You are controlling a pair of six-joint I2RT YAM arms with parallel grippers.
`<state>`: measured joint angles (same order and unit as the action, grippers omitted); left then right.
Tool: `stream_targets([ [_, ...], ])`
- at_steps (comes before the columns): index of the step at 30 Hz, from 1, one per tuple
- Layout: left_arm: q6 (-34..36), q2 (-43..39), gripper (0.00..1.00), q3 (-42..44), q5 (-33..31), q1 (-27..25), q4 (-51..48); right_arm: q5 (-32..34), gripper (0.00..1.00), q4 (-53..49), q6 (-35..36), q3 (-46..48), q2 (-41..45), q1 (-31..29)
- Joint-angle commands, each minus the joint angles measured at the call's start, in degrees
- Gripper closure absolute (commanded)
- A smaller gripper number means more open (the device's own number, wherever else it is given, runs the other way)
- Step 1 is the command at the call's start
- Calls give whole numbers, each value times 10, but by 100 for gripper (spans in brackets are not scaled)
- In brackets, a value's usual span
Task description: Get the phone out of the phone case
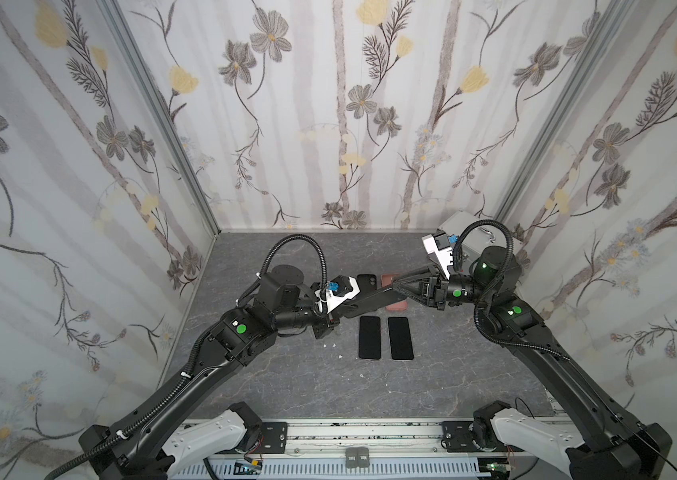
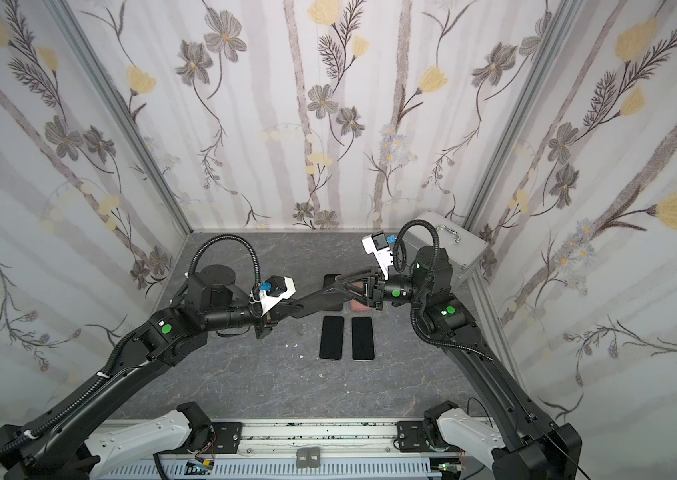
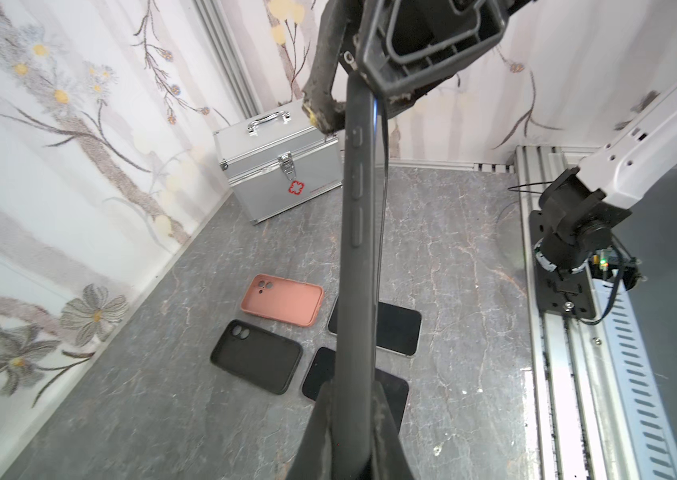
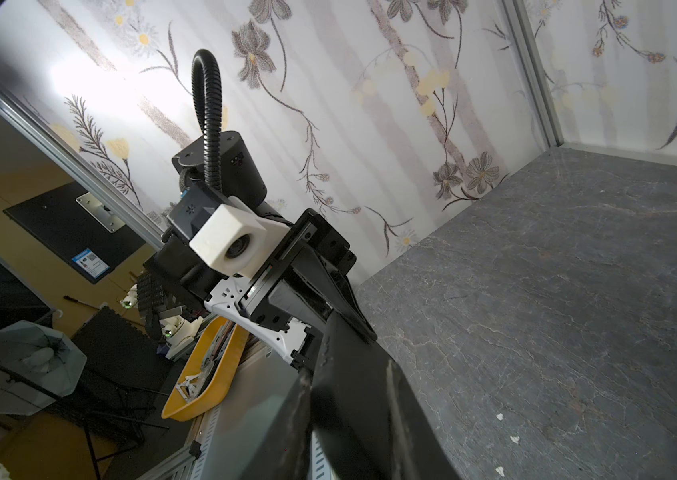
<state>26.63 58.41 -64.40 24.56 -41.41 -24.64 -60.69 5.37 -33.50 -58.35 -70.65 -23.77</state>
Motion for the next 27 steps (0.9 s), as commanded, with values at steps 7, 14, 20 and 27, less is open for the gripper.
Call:
stream_targets([
  [7,21,-12,100,-9,-159,-1,116,-22,65,43,-139,17,-7,-8],
  [14,-14,-31,100,16,-123,-1,118,93,43,14,-100,0,21,8],
  [20,-95,-56,100,63,-101,-1,152,246,30,-4,-30,19,77,33],
  [27,-287,-98,100,136,-78,-1,302,236,28,71,31,96,124,31],
])
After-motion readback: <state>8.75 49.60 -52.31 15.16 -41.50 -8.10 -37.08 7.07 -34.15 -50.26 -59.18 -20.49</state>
